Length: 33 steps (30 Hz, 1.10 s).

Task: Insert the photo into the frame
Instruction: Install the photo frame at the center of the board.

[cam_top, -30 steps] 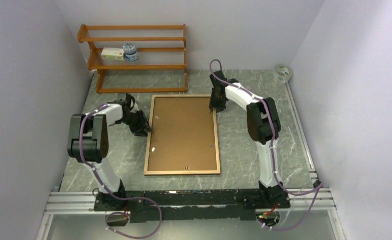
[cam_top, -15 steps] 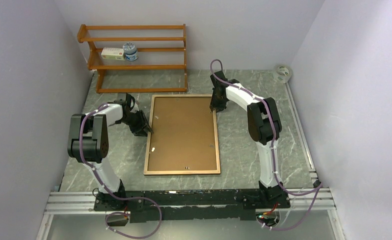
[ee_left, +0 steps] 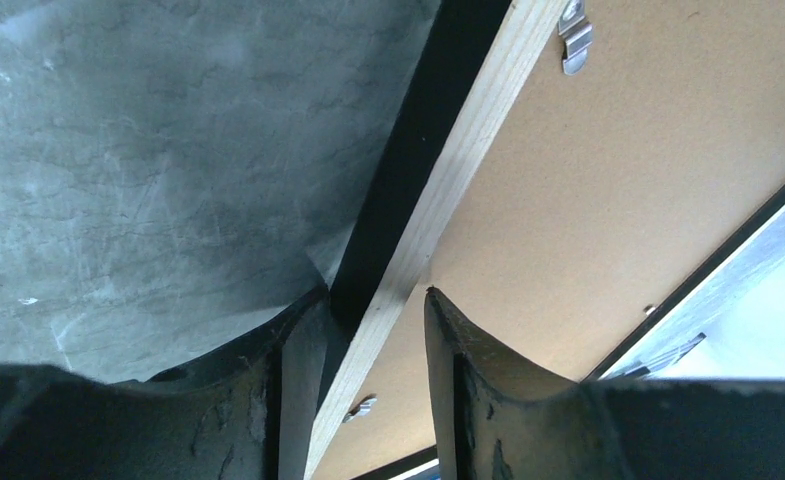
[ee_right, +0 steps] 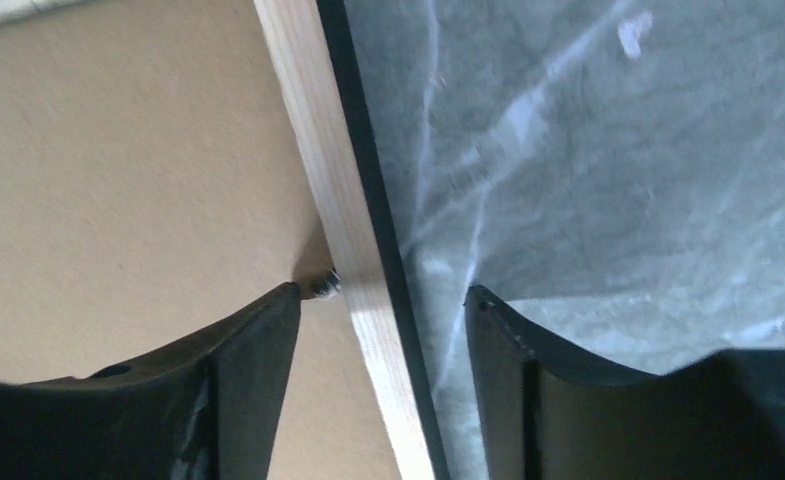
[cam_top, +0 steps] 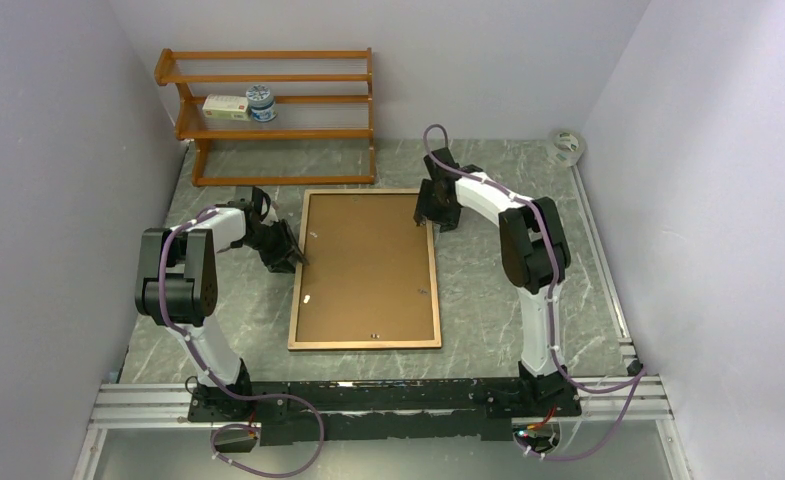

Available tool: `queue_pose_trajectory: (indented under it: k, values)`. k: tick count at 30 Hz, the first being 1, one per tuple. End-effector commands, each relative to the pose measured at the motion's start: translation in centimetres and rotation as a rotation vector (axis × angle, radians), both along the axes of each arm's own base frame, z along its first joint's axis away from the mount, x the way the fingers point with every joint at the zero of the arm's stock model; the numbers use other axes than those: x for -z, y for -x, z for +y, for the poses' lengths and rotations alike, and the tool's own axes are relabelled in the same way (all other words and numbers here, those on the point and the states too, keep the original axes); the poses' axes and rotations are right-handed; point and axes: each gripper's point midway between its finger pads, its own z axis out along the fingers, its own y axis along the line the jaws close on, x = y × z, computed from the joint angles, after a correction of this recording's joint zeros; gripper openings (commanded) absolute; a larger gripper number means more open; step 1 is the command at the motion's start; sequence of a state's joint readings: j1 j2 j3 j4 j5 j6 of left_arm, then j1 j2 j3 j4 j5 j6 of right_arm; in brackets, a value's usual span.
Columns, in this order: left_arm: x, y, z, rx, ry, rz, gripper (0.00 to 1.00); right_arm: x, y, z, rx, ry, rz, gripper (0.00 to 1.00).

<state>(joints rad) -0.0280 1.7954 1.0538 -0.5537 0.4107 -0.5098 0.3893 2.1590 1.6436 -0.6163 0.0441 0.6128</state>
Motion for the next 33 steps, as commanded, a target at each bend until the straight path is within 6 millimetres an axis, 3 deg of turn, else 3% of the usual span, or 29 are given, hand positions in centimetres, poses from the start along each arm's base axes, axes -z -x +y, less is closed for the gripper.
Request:
queue_pose_trajectory:
  k: [1, 8, 15, 23, 27, 33]
  values:
    - [0.8, 1.2, -0.2, -0.005, -0.03, 0.039, 0.49, -2.8, 2.2, -1.1, 0.006, 0.029, 0.01, 0.69]
    - [0.1, 1.6, 0.2, -0.023, -0.052, 0.025, 0.65, -3.6, 5.4, -1.7, -0.072, 0.034, 0.032, 0.73]
    - [-0.7, 3.1, 0.4, -0.039, -0.053, 0.01, 0.76, -3.0, 11.9, -0.6, -0.259, -0.017, 0.083, 0.74]
    - [-0.4, 5.3, 0.4, -0.045, -0.049, 0.03, 0.71, -2.2, 17.9, 1.0, -0.422, 0.04, 0.144, 0.75]
    - [0.1, 6.0, 0.3, -0.05, -0.041, 0.043, 0.68, -1.5, 19.1, 1.2, -0.451, 0.068, 0.161, 0.7]
    - [0.3, 6.3, 0.3, -0.061, -0.039, 0.05, 0.63, -0.5, 19.2, 1.0, -0.43, 0.091, 0.186, 0.61]
